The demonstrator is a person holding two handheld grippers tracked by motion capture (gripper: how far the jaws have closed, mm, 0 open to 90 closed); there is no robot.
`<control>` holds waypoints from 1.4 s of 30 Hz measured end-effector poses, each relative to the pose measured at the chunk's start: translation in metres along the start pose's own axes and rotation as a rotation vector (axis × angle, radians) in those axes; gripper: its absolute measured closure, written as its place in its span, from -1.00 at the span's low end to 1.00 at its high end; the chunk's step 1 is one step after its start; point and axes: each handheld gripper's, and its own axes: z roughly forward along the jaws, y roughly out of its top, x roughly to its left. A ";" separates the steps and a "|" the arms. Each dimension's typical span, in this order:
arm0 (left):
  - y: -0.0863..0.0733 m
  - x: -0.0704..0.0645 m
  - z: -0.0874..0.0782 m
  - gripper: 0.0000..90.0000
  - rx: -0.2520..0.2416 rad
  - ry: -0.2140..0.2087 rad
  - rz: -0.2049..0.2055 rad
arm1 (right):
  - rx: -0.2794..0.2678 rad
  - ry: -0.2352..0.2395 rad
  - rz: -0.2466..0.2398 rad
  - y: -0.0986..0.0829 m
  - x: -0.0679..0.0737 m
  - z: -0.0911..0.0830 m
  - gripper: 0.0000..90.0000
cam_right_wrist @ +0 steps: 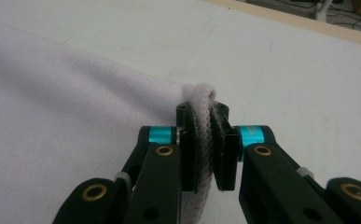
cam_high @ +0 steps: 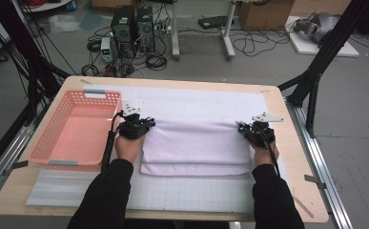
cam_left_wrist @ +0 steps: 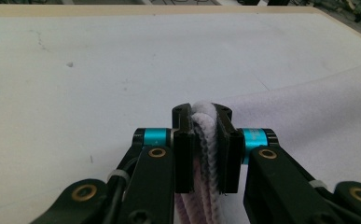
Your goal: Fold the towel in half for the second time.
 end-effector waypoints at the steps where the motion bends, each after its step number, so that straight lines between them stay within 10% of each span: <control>1: 0.002 0.002 0.003 0.77 0.014 0.003 0.011 | 0.001 0.001 0.006 0.002 -0.001 0.003 0.85; 13: 0.001 0.005 0.014 0.72 0.041 0.004 0.026 | 0.039 -0.046 0.029 0.004 0.002 0.027 0.82; 17: 0.004 0.002 0.010 0.27 0.038 0.002 -0.025 | 0.042 -0.026 0.076 0.003 0.001 0.025 0.54; 22: 0.005 -0.006 -0.004 -0.07 0.022 -0.023 -0.013 | 0.015 -0.029 0.058 0.005 0.003 0.010 0.25; 34: 0.004 -0.028 -0.047 -0.01 -0.031 -0.109 0.041 | -0.036 0.055 0.030 -0.008 0.013 -0.040 0.15; 42: -0.016 -0.036 -0.061 -0.01 0.029 -0.109 0.099 | -0.040 0.082 0.071 -0.026 0.020 -0.061 0.10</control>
